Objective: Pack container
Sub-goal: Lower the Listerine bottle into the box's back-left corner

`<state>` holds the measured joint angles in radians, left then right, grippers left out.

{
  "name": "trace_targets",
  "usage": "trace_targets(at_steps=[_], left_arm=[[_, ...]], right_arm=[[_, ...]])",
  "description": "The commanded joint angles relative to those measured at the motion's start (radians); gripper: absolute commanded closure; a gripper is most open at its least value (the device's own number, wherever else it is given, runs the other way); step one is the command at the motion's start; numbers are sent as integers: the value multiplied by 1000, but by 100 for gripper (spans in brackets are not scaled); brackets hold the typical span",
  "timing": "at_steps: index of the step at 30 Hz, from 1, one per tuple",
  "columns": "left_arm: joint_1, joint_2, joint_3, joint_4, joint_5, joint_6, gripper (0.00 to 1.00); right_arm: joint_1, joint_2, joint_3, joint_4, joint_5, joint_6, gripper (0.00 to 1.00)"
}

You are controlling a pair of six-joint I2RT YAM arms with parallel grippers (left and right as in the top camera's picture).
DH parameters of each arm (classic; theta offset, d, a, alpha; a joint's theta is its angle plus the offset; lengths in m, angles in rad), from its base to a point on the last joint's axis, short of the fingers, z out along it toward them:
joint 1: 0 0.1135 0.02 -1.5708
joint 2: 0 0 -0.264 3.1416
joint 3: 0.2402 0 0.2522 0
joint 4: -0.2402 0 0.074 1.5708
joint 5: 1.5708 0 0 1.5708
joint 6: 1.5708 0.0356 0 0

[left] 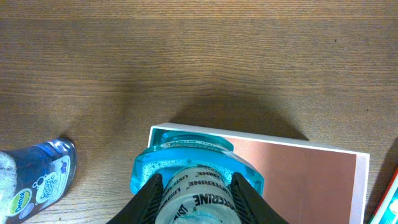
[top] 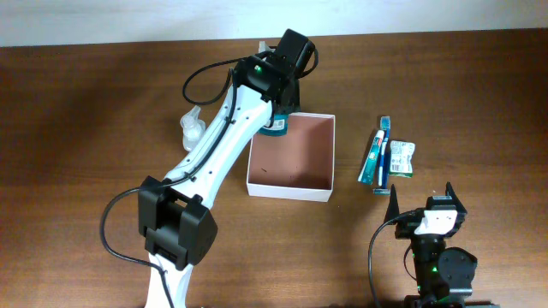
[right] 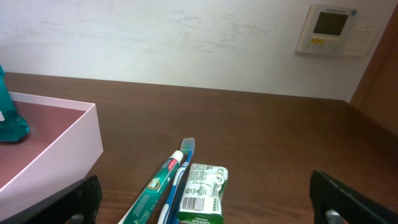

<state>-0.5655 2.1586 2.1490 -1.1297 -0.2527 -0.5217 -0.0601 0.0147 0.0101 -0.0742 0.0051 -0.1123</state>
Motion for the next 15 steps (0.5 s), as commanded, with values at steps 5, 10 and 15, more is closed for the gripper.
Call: trace_targets(at_steps=[5,10,15], left_arm=[[3,30,26,4,-37,-16,83],[3,33,26,4,-45,-16,83],[3,35,26,-8,-52,-16,83]], right_arm=[[-6,-8,-5,-6,-5,-4,2],[-6,-8,-5,-6,-5,-4,2],[-6,-8,-5,-6,-5,-4,2]])
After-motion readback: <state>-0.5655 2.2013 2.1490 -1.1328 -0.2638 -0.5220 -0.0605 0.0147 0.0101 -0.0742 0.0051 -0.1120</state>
